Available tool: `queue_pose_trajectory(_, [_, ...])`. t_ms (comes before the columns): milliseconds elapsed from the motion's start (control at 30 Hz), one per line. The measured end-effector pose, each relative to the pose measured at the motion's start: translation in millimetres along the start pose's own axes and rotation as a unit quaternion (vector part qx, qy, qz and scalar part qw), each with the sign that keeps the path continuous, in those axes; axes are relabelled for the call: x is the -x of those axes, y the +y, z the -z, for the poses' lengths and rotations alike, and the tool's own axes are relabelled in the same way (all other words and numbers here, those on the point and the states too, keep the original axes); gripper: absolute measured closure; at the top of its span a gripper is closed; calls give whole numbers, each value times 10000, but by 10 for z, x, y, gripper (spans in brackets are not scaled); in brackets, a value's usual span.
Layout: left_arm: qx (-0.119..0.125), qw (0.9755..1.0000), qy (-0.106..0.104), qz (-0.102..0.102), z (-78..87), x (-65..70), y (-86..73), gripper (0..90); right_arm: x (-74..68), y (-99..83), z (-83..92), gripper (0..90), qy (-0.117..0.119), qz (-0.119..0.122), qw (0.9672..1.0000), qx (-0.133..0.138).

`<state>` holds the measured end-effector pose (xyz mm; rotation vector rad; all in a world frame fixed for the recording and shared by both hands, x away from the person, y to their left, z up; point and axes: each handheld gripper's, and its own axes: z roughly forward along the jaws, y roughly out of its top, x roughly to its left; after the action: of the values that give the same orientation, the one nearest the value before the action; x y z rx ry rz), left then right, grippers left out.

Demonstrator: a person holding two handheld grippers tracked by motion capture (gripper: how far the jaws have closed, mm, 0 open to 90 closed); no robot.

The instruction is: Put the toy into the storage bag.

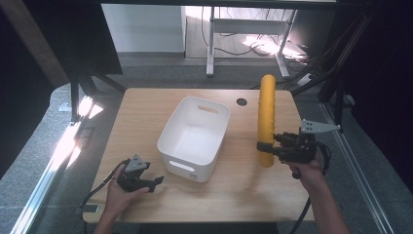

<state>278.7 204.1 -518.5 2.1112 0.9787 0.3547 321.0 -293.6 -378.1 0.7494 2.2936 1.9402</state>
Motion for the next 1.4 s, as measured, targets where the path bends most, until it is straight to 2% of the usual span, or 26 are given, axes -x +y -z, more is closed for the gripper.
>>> queue_pose_trajectory(533, [-21,10000,3,-18,4,-6,1,222,-130,182,-71,510,96,176,9994,294])
queue_pose_trajectory(933, [-58,10000,2,-29,-5,-5,0,222,-160,288,-162,510,-67,179,9988,448])
queue_pose_trajectory(1133, [-63,10000,3,-34,-7,-6,-1,222,-241,390,-186,510,-123,320,9975,624])
queue_pose_trajectory(1400, [-72,10000,-4,-42,-9,-7,-1,222,-362,570,-282,509,-20,480,9959,761])
